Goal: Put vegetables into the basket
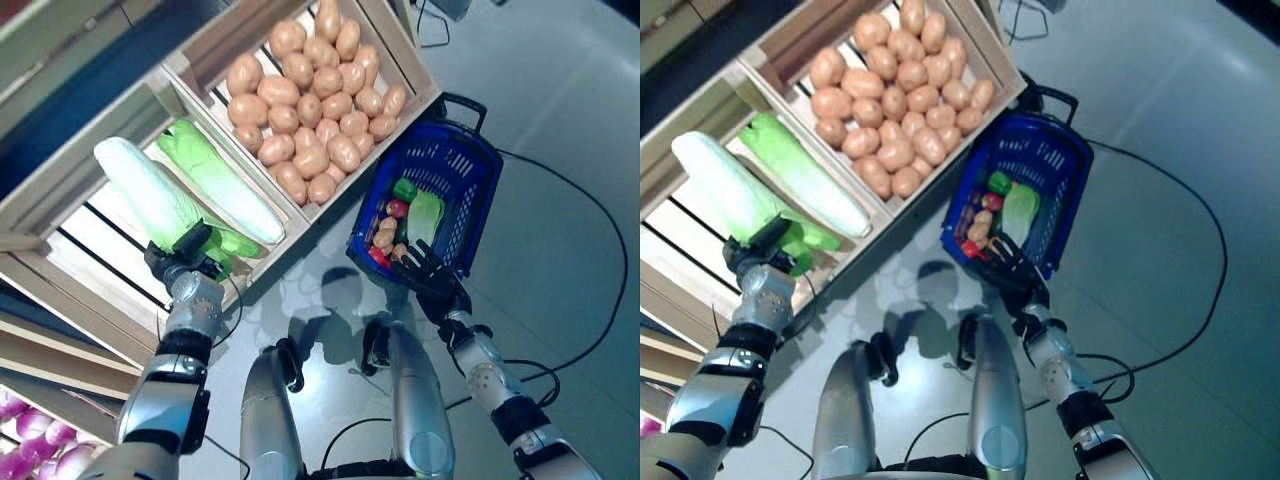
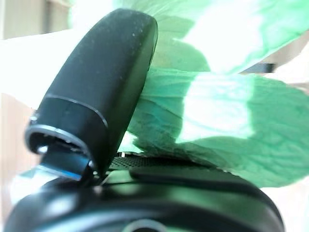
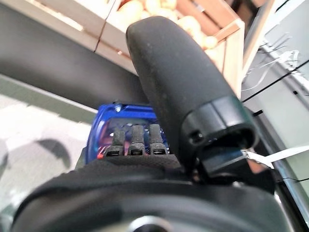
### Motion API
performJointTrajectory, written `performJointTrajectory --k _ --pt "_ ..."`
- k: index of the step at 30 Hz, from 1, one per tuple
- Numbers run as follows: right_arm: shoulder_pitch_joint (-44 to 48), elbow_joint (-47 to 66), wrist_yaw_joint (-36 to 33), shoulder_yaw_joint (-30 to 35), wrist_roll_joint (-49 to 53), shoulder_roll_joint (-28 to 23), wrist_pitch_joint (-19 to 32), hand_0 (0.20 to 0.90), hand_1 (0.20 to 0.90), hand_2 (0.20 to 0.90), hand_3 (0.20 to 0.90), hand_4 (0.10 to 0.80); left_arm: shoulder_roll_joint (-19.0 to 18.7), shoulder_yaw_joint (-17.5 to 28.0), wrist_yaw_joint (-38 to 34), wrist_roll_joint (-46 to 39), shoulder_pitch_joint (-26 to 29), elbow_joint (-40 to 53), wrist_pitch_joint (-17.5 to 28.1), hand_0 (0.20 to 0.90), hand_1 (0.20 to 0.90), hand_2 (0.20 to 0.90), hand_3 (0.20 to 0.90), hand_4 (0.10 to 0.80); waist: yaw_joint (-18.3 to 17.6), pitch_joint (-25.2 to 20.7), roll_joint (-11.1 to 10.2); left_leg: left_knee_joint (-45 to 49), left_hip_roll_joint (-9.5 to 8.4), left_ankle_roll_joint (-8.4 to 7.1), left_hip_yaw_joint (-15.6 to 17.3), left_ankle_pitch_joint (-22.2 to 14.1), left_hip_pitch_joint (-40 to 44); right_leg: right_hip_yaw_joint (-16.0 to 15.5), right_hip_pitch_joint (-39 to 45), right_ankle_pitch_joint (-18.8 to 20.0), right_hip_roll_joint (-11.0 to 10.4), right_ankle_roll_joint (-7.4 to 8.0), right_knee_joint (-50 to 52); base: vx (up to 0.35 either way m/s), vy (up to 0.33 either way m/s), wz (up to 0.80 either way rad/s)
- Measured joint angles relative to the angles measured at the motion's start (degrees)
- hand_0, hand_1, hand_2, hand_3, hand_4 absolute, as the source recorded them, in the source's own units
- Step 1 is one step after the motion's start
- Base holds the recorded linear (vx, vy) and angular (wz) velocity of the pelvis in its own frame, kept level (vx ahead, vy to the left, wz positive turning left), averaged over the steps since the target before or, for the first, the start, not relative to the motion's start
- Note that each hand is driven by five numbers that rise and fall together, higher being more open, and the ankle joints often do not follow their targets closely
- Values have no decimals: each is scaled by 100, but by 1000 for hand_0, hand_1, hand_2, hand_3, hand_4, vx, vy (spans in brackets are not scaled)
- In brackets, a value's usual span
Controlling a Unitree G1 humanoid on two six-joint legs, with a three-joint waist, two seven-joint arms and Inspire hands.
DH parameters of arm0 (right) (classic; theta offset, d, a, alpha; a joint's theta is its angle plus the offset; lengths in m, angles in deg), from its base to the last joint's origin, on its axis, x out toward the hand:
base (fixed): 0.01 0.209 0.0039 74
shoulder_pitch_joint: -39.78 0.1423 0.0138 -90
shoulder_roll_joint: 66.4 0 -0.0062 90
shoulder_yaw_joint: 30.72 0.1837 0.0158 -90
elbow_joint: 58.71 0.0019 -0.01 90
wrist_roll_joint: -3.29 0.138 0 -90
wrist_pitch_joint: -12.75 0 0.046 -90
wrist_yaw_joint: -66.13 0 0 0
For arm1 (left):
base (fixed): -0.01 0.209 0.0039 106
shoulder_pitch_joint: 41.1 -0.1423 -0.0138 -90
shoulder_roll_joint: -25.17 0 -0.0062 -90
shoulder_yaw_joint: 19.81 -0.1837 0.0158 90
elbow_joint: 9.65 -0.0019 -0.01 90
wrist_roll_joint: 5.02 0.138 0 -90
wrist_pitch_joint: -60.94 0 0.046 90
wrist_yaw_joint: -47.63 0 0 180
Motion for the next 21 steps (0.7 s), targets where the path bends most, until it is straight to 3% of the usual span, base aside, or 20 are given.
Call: performJointTrajectory --k 5,9,12,16,21 --pt "-641 507 46 37 -458 246 247 900 900 900 900 800 590 -3 -26 886 -919 803 394 300 300 300 300 400 266 -76 148 -781 -115 -99 -66 207 827 -264 833 -26 -35 -9 -490 81 -82 15" --pt "-926 966 128 55 -494 395 353 900 900 900 900 800 1052 -28 -154 1859 -1644 1526 409 300 300 300 300 400 412 -208 346 -1465 -179 -178 -148 428 1410 -520 1456 12 -6 51 -999 116 -100 18" --pt "-998 1212 220 126 -704 410 455 900 900 900 900 800 1097 -79 -149 2437 -2090 2061 409 300 300 300 300 400 572 -526 493 -2113 -185 -205 -170 633 1895 -695 1941 133 99 98 -1531 104 -82 12" --pt "-1036 1358 528 265 -655 403 476 900 900 900 900 800 1081 -81 67 2883 -2236 2266 389 300 300 300 300 400 732 -1030 641 -2908 -198 -213 -181 883 2507 -882 2579 304 243 191 -2218 84 -78 15" --pt "-1032 1577 1184 234 -656 283 430 900 900 900 900 800 760 -301 678 3697 -2392 2498 322 300 300 300 300 400 815 -1703 635 -3819 -239 -183 -303 1203 3086 -1046 3238 569 448 362 -3107 51 -64 23"
